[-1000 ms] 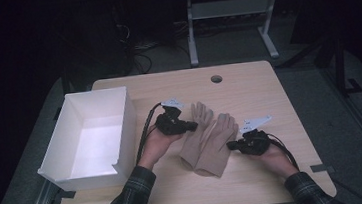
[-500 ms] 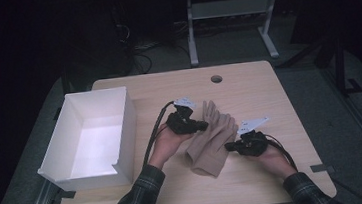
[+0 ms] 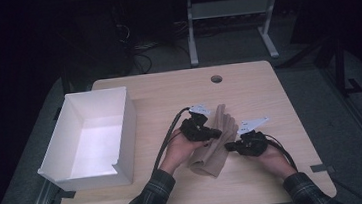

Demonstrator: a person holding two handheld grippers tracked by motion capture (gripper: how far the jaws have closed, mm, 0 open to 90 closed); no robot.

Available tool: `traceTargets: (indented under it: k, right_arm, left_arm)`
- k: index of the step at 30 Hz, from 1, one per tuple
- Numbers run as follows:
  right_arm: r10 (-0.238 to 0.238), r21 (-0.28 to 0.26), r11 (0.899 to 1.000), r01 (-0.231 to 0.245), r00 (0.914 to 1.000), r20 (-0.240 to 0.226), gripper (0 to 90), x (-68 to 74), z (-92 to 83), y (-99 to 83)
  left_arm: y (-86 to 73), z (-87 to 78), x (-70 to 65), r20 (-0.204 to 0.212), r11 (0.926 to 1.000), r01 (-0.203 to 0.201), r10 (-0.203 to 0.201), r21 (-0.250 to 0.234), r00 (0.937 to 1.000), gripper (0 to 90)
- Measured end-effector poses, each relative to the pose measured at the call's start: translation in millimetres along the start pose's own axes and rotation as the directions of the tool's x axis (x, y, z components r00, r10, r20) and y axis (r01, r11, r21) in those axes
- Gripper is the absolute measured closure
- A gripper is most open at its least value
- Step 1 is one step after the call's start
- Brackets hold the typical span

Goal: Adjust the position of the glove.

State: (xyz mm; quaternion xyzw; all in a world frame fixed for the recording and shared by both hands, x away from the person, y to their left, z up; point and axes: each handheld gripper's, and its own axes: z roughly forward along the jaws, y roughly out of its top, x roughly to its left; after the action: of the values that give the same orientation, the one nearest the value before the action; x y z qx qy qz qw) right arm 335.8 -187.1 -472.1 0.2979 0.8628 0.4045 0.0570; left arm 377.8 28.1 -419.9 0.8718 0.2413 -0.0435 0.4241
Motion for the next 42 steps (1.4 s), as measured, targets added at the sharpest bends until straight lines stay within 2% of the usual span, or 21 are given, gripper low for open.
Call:
traceTargets:
  k: [6, 11, 15, 18, 20, 23, 26, 30, 32, 34, 39, 42]
  right_arm:
    - [0.002, 0.003, 1.000, -0.002, 1.0000, 0.000, 89.9, 0.1, 0.0, -0.2]
    - [0.002, 0.004, 1.000, -0.002, 1.0000, -0.001, 89.8, 0.0, 0.1, -0.6]
    - [0.007, 0.001, 1.000, -0.007, 1.0000, -0.003, 89.4, -0.7, -2.1, -0.8]
    - [0.008, 0.014, 1.000, -0.008, 0.9998, 0.016, 84.5, -3.5, -9.5, -3.4]
    - [0.014, 0.012, 1.000, -0.015, 0.9993, 0.034, 82.0, -8.3, -16.4, -7.7]
    - [0.052, -0.007, 0.999, -0.051, 0.9967, 0.062, 72.8, -17.5, -30.1, -15.0]
    - [0.088, -0.012, 0.996, -0.087, 0.9874, 0.132, 51.5, -28.0, -41.7, -23.4]
    - [0.122, -0.006, 0.992, -0.123, 0.9676, 0.221, 33.3, -38.9, -47.8, -33.6]
    - [0.139, -0.002, 0.990, -0.143, 0.9568, 0.255, 28.4, -44.0, -48.6, -36.7]
    - [0.147, 0.001, 0.988, -0.153, 0.9507, 0.273, 25.7, -46.9, -47.5, -38.1]
    - [0.128, 0.004, 0.991, -0.135, 0.9477, 0.292, 20.2, -47.6, -43.5, -38.5]
    - [0.131, -0.005, 0.991, -0.135, 0.9472, 0.293, 18.3, -46.7, -41.8, -38.9]
  left_arm:
    - [-0.3, 8.6, -4.2, 0.012, 0.9999, -0.006, 0.005, 0.015, 0.9999, 88.0]
    - [-1.1, 9.9, -5.5, 0.026, 1.0000, 0.006, -0.006, -0.003, 0.9996, 86.6]
    - [0.2, 7.1, -7.6, 0.040, 0.9999, -0.002, 0.003, -0.013, 0.9992, 83.9]
    - [0.1, 3.3, -11.0, 0.045, 0.9998, -0.013, 0.014, -0.013, 0.9989, 84.4]
    - [-1.4, 2.4, -14.3, 0.044, 0.9999, -0.012, 0.013, -0.008, 0.9989, 89.0]
    - [-5.7, 2.8, -18.2, 0.039, 0.9998, -0.017, 0.016, 0.010, 0.9991, 89.7]
    - [-12.3, 4.7, -21.8, 0.036, 0.9999, -0.009, 0.008, 0.015, 0.9993, 89.7]
    - [-22.8, 10.5, -26.1, 0.036, 0.9995, 0.002, -0.003, 0.031, 0.9994, 89.7]
    - [-29.5, 15.3, -29.8, 0.054, 0.9985, 0.002, -0.005, 0.056, 0.9985, 89.7]
    - [-34.5, 18.9, -32.0, 0.062, 0.9975, -0.001, -0.003, 0.070, 0.9981, 89.7]
    - [-44.8, 21.3, -33.2, 0.056, 0.9932, -0.018, 0.011, 0.115, 0.9983, 89.7]
    - [-46.5, 17.5, -33.1, 0.032, 0.9916, -0.021, 0.017, 0.128, 0.9993, 89.8]
